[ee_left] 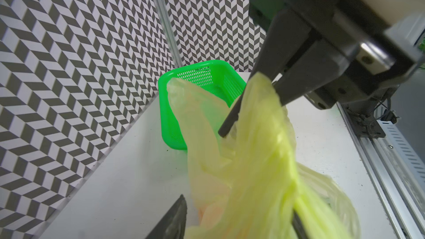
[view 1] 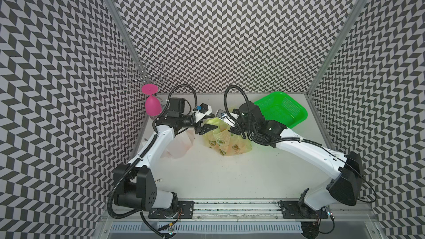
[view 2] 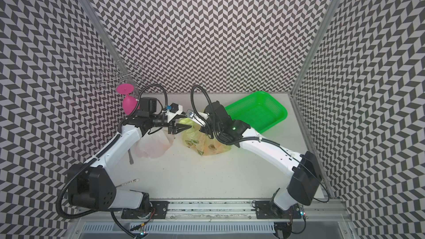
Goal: Place the oranges into plastic bags & tie knots
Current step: Tie the plastic bag at the center of the board.
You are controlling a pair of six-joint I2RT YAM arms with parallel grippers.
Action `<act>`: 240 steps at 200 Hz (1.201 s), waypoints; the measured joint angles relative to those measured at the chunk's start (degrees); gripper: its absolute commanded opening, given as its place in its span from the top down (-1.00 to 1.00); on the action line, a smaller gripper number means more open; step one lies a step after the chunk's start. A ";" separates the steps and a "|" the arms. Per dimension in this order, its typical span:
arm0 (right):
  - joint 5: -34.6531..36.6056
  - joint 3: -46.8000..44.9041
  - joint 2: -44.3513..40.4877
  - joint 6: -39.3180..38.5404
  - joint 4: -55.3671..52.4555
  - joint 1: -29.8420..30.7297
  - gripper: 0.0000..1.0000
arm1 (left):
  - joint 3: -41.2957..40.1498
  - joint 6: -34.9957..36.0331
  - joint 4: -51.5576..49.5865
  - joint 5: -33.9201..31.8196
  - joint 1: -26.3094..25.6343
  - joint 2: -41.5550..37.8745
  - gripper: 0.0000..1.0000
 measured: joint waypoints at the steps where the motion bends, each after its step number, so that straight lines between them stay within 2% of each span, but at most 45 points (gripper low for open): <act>1: 0.09 0.00 0.00 0.04 0.04 0.00 0.98 | 0.00 0.07 -0.09 0.04 -0.02 0.07 -0.25; 40: 4.13 -0.85 0.00 2.69 3.61 0.33 1.00 | -0.39 0.37 -1.05 3.85 -1.42 1.31 -0.09; 88: 1.86 -1.55 0.02 9.31 5.25 -0.33 1.00 | -7.96 -11.93 11.32 6.51 -4.33 -0.55 -0.06; 149: -10.34 -1.03 1.40 17.49 6.10 -5.70 1.00 | -12.41 -25.42 25.77 4.37 -8.87 -2.71 -0.07; 191: -19.19 -1.03 2.51 21.88 7.13 -9.42 1.00 | -13.79 -30.23 31.56 1.05 -12.48 -2.78 -0.09; 240: -33.83 -3.23 2.82 26.14 10.78 -13.92 1.00 | -14.36 -33.88 35.95 -5.38 -16.15 -2.78 -0.19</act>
